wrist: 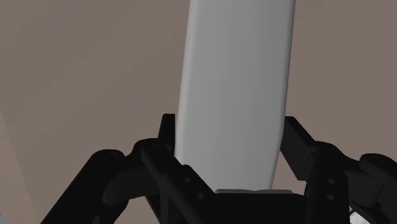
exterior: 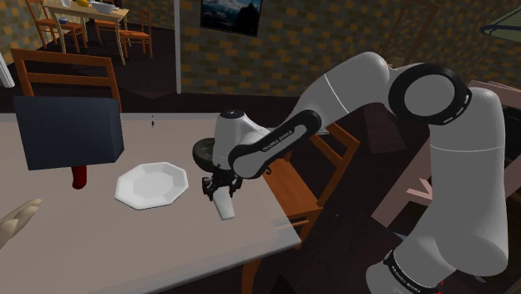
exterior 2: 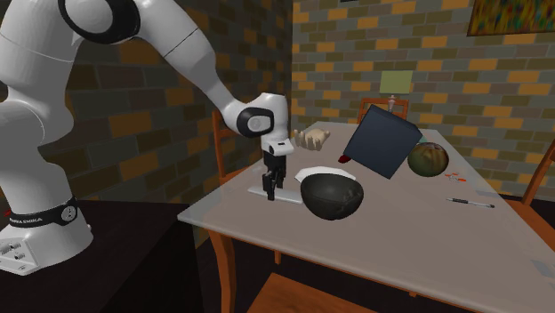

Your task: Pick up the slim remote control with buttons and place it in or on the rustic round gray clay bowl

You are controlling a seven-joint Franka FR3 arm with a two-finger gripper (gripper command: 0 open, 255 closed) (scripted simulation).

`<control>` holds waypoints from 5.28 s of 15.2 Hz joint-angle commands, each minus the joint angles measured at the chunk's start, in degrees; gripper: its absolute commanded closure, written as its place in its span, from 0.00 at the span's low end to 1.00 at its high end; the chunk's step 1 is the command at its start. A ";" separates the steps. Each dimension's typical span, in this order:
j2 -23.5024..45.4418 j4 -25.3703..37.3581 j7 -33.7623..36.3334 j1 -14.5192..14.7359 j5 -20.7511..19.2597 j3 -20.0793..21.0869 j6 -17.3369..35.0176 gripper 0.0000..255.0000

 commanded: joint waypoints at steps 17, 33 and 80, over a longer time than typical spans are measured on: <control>-9.54 1.07 -2.77 -1.99 4.19 2.65 -10.26 1.00; -10.06 10.96 -6.52 -3.59 5.58 2.44 -20.50 1.00; 14.42 47.77 -15.04 -4.51 2.55 -1.67 -32.83 0.00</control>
